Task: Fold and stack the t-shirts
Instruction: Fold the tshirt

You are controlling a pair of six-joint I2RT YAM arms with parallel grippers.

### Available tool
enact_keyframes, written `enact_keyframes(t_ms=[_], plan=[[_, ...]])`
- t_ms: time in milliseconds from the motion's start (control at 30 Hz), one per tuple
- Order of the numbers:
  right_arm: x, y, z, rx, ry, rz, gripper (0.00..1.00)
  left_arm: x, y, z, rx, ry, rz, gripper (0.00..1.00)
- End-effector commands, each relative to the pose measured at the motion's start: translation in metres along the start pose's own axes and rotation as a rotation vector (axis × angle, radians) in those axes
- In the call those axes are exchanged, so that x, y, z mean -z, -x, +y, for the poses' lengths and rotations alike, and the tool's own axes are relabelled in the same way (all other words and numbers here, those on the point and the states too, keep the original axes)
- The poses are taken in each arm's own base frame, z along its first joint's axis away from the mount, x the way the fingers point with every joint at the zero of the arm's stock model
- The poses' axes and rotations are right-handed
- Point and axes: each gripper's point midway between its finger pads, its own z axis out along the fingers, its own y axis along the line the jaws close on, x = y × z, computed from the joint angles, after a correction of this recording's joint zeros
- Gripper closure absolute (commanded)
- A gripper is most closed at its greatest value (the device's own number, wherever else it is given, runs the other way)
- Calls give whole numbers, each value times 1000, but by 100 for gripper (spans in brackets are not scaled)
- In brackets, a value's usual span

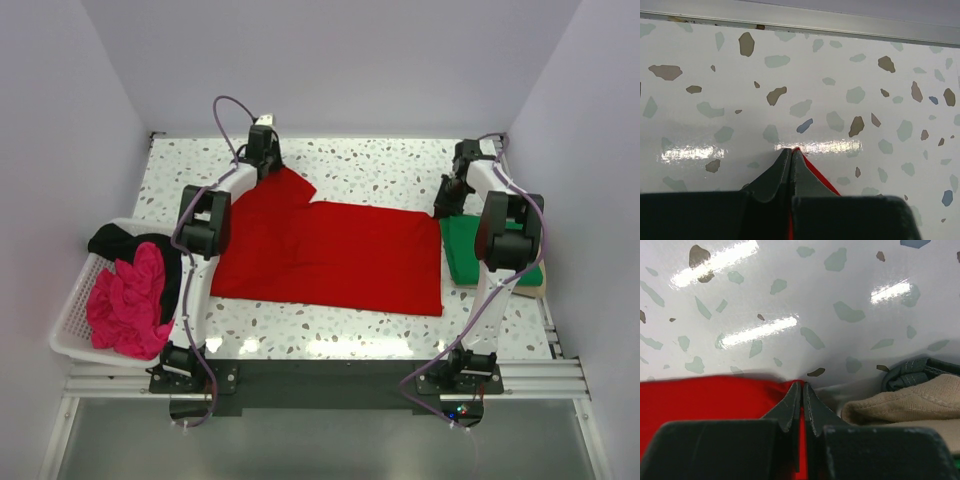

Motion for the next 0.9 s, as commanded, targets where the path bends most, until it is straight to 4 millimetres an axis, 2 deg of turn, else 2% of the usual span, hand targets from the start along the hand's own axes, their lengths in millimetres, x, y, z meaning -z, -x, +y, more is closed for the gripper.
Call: enact_keyframes(t_ms=[0, 200, 433, 500, 533, 600, 700, 733, 767, 800, 833, 867], plan=[[15, 10, 10, -15, 19, -19, 100, -5, 24, 0, 31, -31, -78, 100], [18, 31, 19, -38, 38, -52, 100, -11, 48, 15, 123, -43, -127, 100], [20, 61, 34, -72, 75, -100, 100, -12, 82, 14, 176, -121, -205, 100], [14, 63, 35, -82, 74, -92, 100, -11, 94, 13, 196, -141, -243, 100], [18, 72, 38, -83, 83, -115, 100, -10, 101, 14, 213, -150, -259, 100], [16, 76, 40, -90, 87, -113, 100, -7, 113, 15, 231, -164, -293, 100], [21, 85, 47, -88, 109, -134, 100, 2, 135, 18, 263, -188, -336, 100], [24, 89, 49, -86, 119, -144, 100, 3, 131, 19, 271, -198, -325, 100], [26, 90, 50, -82, 126, -148, 100, 15, 144, 16, 269, -213, -348, 100], [31, 91, 53, -80, 142, -155, 100, 21, 148, 15, 262, -223, -352, 100], [33, 90, 55, -77, 151, -158, 100, 22, 130, 19, 261, -213, -318, 100], [34, 89, 55, -74, 158, -158, 100, 42, 150, 13, 248, -233, -358, 100]])
